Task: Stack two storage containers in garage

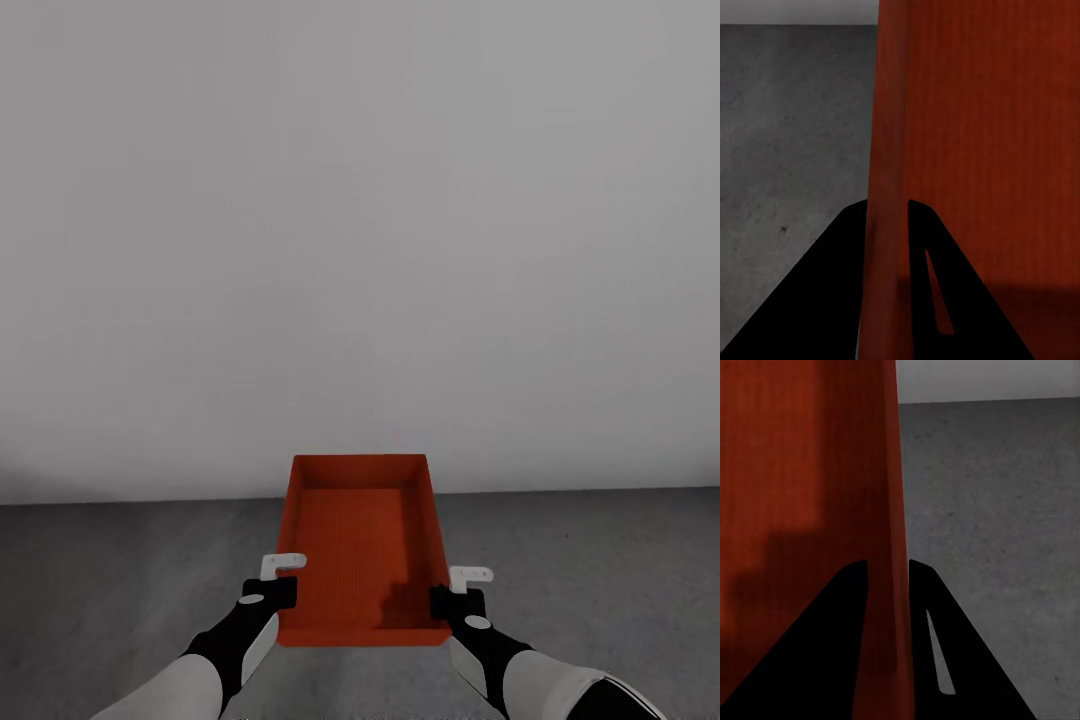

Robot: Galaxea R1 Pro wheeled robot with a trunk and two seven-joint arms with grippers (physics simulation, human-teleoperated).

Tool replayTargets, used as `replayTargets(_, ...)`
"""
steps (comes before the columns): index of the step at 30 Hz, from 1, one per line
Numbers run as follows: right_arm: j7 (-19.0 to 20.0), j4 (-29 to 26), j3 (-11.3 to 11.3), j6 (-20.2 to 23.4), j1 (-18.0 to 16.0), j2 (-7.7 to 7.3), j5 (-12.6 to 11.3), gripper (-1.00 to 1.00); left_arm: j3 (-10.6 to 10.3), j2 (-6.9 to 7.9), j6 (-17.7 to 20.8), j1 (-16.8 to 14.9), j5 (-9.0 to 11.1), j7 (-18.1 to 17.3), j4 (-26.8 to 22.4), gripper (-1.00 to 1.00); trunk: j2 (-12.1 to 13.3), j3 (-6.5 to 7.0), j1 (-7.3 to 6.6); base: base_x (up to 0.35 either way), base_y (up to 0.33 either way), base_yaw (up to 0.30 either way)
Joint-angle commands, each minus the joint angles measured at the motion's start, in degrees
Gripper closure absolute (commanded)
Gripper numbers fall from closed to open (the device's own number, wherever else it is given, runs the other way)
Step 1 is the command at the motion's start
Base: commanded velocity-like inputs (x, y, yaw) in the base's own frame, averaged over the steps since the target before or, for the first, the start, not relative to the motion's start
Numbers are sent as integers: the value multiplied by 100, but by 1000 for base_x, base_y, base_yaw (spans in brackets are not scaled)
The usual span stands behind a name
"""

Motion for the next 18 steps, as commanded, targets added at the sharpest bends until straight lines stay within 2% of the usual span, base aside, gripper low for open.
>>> replayTargets(1,28,-6,-119,-36,-6,-25,-48,100,291,7,35,-6,410,29,-12,100,-4,-15,0,0,0,0)
replayTargets(18,26,-6,-119,-36,-5,-25,-48,100,290,7,35,-6,410,29,-12,100,-4,-168,0,0,0,0)
